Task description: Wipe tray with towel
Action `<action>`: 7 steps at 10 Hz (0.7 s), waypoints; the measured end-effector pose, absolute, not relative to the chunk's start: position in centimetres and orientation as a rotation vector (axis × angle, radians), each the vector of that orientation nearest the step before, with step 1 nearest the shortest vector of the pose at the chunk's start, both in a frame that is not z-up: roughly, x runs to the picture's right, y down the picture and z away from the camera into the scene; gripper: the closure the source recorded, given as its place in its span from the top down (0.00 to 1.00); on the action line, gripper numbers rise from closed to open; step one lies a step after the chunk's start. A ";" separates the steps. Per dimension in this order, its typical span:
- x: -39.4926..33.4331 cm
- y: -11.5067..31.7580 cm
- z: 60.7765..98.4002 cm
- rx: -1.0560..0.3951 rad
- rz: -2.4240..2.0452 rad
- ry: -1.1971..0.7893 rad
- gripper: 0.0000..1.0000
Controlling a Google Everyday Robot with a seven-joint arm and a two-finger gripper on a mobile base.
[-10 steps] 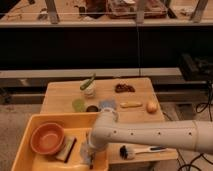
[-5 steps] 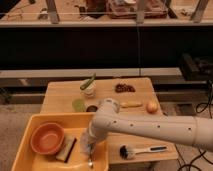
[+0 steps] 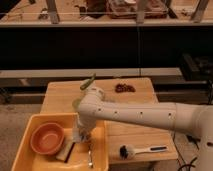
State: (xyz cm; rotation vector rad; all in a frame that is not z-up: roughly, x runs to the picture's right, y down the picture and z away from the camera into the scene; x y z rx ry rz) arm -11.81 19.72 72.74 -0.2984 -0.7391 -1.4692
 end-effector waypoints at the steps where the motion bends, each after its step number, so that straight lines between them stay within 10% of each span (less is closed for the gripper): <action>1: -12.8 19.2 73.0 -0.289 -1.481 -0.746 0.10; 7: -14.7 24.3 68.4 -0.261 -1.539 -0.808 0.10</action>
